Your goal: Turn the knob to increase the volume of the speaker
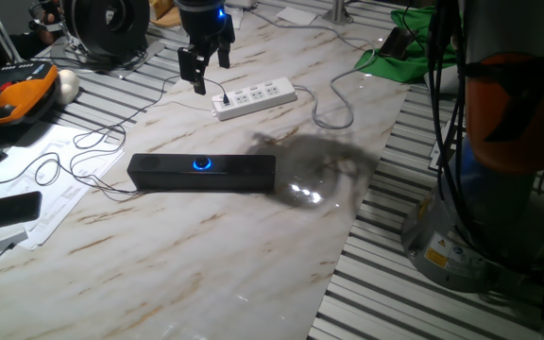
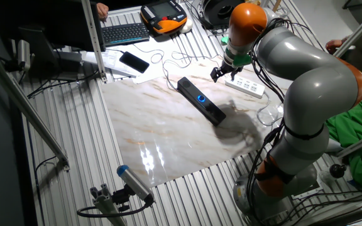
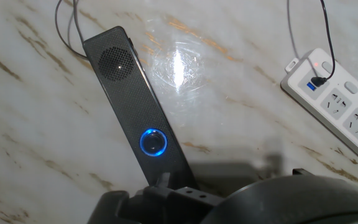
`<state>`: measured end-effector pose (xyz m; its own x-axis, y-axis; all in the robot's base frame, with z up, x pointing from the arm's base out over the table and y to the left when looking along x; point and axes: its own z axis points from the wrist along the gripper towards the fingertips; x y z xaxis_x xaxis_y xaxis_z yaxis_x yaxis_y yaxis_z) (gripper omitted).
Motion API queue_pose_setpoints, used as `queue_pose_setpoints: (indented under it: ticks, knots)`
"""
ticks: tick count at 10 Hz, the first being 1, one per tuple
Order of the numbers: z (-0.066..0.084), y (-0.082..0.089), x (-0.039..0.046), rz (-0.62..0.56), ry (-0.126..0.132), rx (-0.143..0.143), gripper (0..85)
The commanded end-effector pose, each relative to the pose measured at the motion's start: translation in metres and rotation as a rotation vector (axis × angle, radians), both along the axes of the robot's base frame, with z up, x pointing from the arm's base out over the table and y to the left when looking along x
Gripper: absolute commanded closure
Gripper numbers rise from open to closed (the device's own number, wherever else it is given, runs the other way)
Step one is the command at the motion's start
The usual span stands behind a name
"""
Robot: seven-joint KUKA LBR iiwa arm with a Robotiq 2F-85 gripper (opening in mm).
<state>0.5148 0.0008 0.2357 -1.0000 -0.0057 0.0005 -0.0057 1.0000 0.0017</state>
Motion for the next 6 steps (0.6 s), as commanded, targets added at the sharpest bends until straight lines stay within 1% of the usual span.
queue_pose_setpoints:
  ticks: [1, 5, 6]
  knots:
    - [0.0002, -0.0001, 0.0001, 0.422, 0.288, -0.06, 85.0]
    - [0.0001, -0.0002, 0.0001, 0.422, 0.288, -0.06, 85.0]
    - [0.0002, -0.0006, 0.0, 0.423, 0.286, -0.056, 85.0]
